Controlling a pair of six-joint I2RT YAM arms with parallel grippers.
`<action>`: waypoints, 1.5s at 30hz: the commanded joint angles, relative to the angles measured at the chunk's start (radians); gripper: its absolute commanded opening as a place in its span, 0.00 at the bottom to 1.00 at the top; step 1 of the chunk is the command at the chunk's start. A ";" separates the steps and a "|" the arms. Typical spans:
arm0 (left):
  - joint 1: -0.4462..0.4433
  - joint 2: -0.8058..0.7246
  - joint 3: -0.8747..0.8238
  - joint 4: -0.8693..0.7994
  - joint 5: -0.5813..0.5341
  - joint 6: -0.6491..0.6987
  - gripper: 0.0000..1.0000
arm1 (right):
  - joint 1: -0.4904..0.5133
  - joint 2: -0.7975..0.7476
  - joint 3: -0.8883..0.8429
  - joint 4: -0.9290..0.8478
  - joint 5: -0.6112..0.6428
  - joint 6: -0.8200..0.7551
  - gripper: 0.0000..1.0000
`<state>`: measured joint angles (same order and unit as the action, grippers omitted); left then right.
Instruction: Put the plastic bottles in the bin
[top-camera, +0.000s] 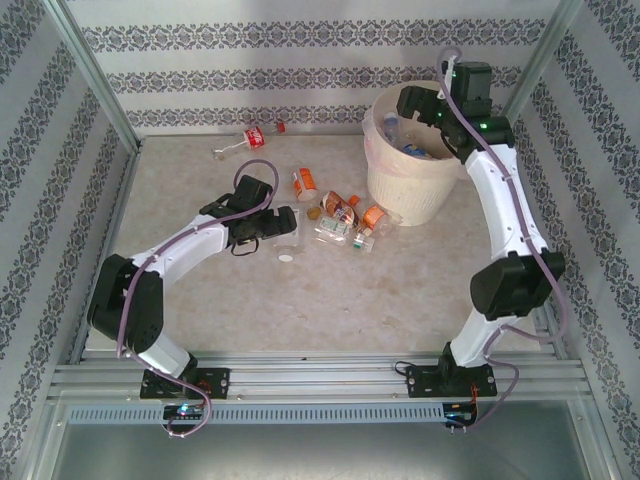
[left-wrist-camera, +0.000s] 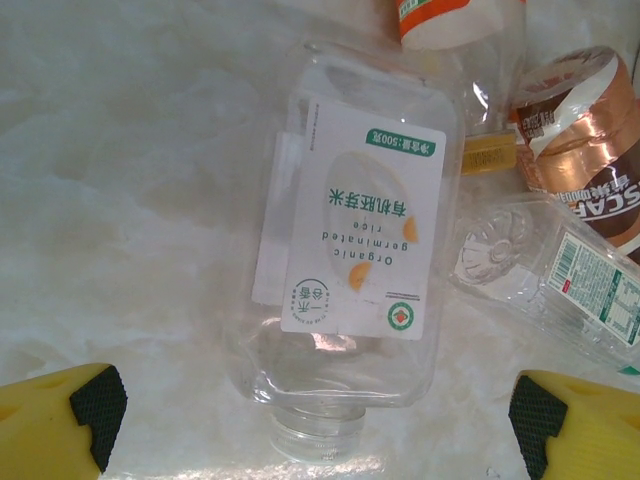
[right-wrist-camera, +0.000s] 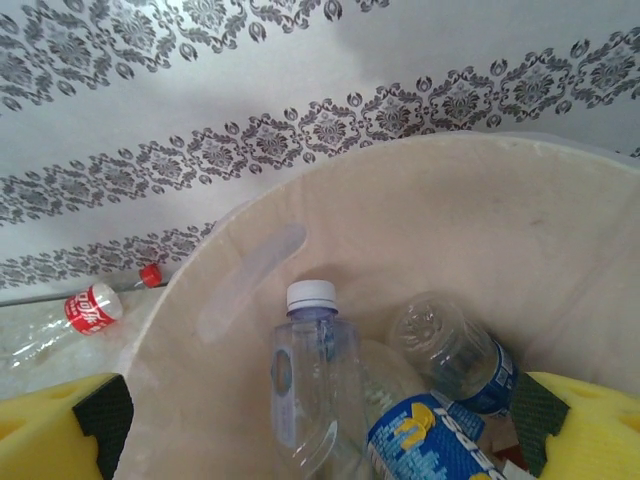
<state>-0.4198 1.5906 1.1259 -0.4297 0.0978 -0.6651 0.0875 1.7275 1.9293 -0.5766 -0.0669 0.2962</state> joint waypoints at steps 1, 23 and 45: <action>-0.009 0.027 0.014 -0.012 0.044 -0.016 1.00 | 0.007 -0.107 -0.068 0.084 0.004 0.037 0.98; -0.146 0.342 0.292 -0.278 -0.273 0.095 1.00 | 0.090 -0.520 -0.571 0.307 0.013 0.114 0.98; -0.145 0.154 0.121 -0.040 -0.231 0.238 0.75 | 0.143 -0.485 -0.615 0.354 -0.071 0.167 0.98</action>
<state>-0.5568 1.8256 1.2636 -0.5404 -0.1246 -0.4950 0.2176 1.2316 1.3212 -0.2687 -0.1242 0.4324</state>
